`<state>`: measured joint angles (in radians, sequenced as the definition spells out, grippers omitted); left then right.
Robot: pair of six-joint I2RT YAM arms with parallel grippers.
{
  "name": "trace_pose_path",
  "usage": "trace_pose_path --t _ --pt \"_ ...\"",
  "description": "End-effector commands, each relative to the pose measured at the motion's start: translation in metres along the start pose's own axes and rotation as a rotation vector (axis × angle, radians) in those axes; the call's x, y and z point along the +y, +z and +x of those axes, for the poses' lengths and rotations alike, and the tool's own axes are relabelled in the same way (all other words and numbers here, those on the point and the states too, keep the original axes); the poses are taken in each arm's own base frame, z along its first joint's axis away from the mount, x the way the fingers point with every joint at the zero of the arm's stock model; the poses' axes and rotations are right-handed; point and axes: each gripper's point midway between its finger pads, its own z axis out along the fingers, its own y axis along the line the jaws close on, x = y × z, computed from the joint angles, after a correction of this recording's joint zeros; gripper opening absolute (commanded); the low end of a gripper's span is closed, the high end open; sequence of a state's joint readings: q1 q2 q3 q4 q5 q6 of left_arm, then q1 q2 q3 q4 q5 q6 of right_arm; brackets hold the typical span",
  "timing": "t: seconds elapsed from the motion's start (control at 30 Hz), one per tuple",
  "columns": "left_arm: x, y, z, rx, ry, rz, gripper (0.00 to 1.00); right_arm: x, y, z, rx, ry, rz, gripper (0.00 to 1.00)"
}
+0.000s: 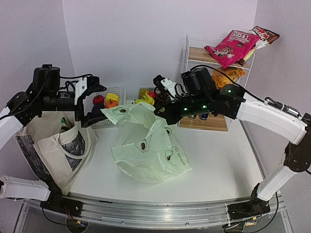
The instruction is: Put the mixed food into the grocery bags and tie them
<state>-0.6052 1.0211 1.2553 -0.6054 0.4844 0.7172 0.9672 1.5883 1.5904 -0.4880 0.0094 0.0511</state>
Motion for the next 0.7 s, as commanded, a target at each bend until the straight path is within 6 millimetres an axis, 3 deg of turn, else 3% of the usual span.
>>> trace_pose_path --t 0.0,0.13,0.33,0.43,0.53,0.67 --pt "-0.026 -0.008 -0.018 -0.094 0.000 0.136 0.99 0.009 0.004 -0.019 -0.034 -0.019 -0.041 0.00" --pt "-0.025 -0.001 -0.016 -0.083 -0.036 0.163 0.99 0.010 0.005 -0.023 -0.041 -0.022 -0.040 0.00" --pt "-0.038 0.015 0.026 0.080 -0.147 0.225 0.98 0.003 -0.001 -0.032 -0.067 -0.044 0.003 0.00" --pt "-0.042 0.018 0.026 0.060 -0.188 0.239 0.96 0.004 0.001 -0.034 -0.069 -0.047 0.000 0.00" --pt "-0.053 0.016 0.020 0.002 -0.203 0.286 0.88 0.004 0.003 -0.035 -0.070 -0.049 -0.001 0.00" --pt "-0.069 0.015 0.021 -0.035 -0.177 0.366 0.63 0.002 0.004 -0.037 -0.073 -0.048 0.007 0.00"
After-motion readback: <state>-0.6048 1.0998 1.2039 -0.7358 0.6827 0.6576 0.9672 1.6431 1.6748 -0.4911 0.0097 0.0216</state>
